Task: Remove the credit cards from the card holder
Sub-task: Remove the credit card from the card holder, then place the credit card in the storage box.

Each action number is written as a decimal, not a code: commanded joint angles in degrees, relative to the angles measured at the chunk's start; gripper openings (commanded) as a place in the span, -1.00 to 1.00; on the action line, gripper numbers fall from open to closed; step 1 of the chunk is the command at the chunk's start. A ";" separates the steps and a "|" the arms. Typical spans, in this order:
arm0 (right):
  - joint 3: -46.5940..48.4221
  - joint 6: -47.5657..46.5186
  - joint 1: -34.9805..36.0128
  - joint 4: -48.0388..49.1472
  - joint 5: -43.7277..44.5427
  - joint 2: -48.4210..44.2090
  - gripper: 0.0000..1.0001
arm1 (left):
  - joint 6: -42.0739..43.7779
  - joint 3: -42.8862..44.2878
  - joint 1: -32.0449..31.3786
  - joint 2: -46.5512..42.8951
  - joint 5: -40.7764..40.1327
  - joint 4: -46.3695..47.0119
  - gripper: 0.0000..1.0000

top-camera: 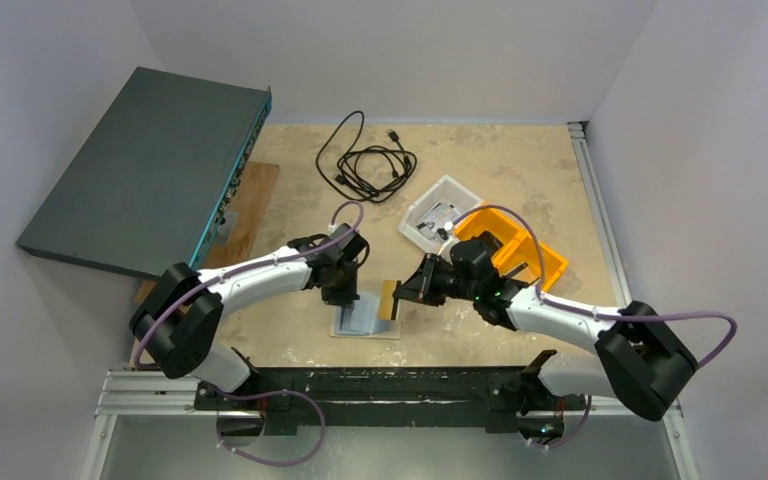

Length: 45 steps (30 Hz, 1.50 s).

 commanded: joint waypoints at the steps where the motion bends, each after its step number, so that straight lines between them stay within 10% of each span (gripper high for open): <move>1: 5.39 -3.78 -2.27 -8.85 2.88 -5.32 -1.00 | 3.00 6.10 0.11 -4.80 -2.80 -3.74 -1.00; 11: 10.64 -9.84 -16.40 -23.05 0.60 -13.40 -1.00 | 4.77 10.35 0.13 -10.69 -3.77 -8.12 -0.83; 27: 22.45 -12.06 -30.22 -57.84 17.91 -18.45 -1.00 | 9.52 12.10 0.18 -17.23 -1.95 -10.26 0.39; 35: 35.77 -4.96 -30.22 -79.91 38.82 -7.83 -1.00 | 10.04 11.64 0.17 -18.13 -1.02 -9.14 0.44; 45: 34.32 -0.41 -30.23 -82.24 47.98 3.50 -1.00 | 9.86 10.92 0.22 -18.04 -0.57 -8.60 0.44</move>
